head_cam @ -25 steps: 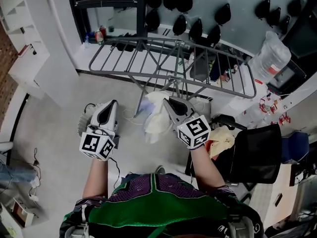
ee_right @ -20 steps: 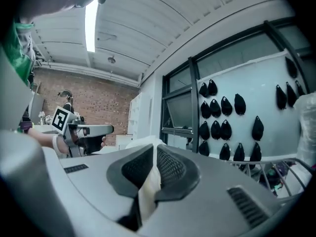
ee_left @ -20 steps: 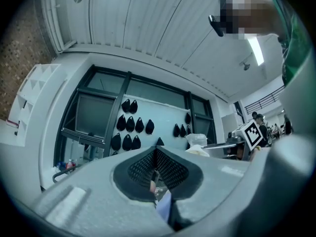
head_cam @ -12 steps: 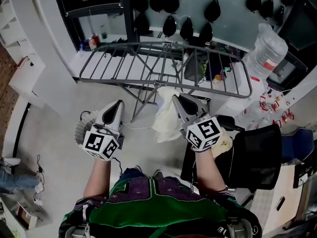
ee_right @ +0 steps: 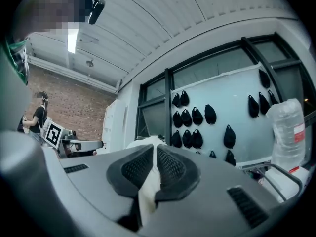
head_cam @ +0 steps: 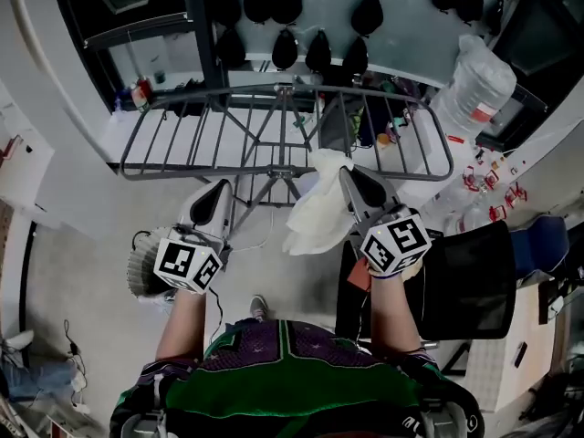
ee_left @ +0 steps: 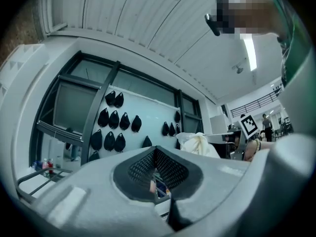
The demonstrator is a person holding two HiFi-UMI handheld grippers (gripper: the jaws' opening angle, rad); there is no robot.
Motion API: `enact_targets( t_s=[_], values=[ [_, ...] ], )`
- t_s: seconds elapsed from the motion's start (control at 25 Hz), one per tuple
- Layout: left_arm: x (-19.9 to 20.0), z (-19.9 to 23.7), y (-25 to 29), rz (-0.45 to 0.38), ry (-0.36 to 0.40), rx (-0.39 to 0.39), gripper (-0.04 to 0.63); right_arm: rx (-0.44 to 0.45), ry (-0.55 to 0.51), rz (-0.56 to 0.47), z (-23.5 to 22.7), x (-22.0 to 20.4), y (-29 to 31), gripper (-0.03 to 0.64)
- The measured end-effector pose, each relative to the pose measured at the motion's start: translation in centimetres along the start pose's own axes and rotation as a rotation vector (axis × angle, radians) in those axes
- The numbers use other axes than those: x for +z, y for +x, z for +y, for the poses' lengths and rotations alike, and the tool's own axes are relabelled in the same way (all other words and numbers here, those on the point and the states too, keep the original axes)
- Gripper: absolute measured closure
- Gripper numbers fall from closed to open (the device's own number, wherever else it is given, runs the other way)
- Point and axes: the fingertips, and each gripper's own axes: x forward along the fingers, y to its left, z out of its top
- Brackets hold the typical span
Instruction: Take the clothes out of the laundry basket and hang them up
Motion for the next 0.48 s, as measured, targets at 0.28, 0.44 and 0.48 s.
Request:
enact_targets(
  t_s=[0.28, 0.44, 0.48],
  values=[
    [0.1, 4.8, 4.9, -0.023, -0.015, -0.08, 0.578, -0.126, -0.018, 0.0, -3.5, 1.0, 4.2, 0.595],
    [-0.5, 6.4, 6.8, -0.025, -0.03, -0.111, 0.578, -0.178, -0.02, 0.008, -5.3, 0.7, 5.4, 0.595],
    [-0.6, 6.6, 7.3, -0.025, -0.035, -0.113, 0.578, -0.187, -0.019, 0.01, -5.9, 0.6, 5.6, 0.594]
  ],
)
